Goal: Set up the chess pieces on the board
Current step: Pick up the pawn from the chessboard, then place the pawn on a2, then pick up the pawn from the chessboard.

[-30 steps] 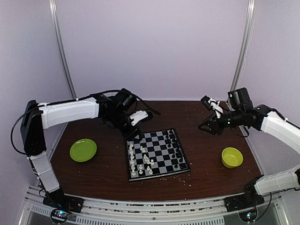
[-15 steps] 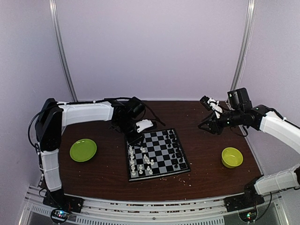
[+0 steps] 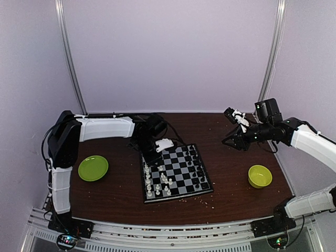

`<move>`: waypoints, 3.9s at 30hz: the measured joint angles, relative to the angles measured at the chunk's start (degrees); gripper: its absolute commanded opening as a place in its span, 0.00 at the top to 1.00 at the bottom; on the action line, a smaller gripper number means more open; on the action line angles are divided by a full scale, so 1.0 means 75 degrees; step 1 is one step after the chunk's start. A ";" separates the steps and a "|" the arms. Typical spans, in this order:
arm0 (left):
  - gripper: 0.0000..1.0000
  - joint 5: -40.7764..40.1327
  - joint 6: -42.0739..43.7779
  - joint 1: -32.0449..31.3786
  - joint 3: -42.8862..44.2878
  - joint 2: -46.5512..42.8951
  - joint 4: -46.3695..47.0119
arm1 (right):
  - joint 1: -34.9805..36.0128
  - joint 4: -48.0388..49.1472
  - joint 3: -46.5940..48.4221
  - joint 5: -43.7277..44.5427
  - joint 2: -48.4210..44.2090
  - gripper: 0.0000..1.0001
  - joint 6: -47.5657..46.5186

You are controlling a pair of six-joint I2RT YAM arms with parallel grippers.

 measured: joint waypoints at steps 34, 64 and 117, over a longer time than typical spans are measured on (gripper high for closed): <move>0.93 -0.0551 -0.0557 0.0991 0.0854 0.0504 0.0181 | -0.0003 -0.0175 0.0000 0.0000 0.0256 0.64 -0.0154; 0.68 -0.0557 -0.0860 0.0807 0.0819 0.0117 0.0224 | -0.0003 -0.0230 0.0003 0.0003 0.0481 0.64 -0.0204; 0.86 -0.0530 -0.0863 -0.0592 -0.0166 0.0134 0.0259 | -0.0003 -0.0408 0.0032 0.0003 0.0682 0.64 -0.0367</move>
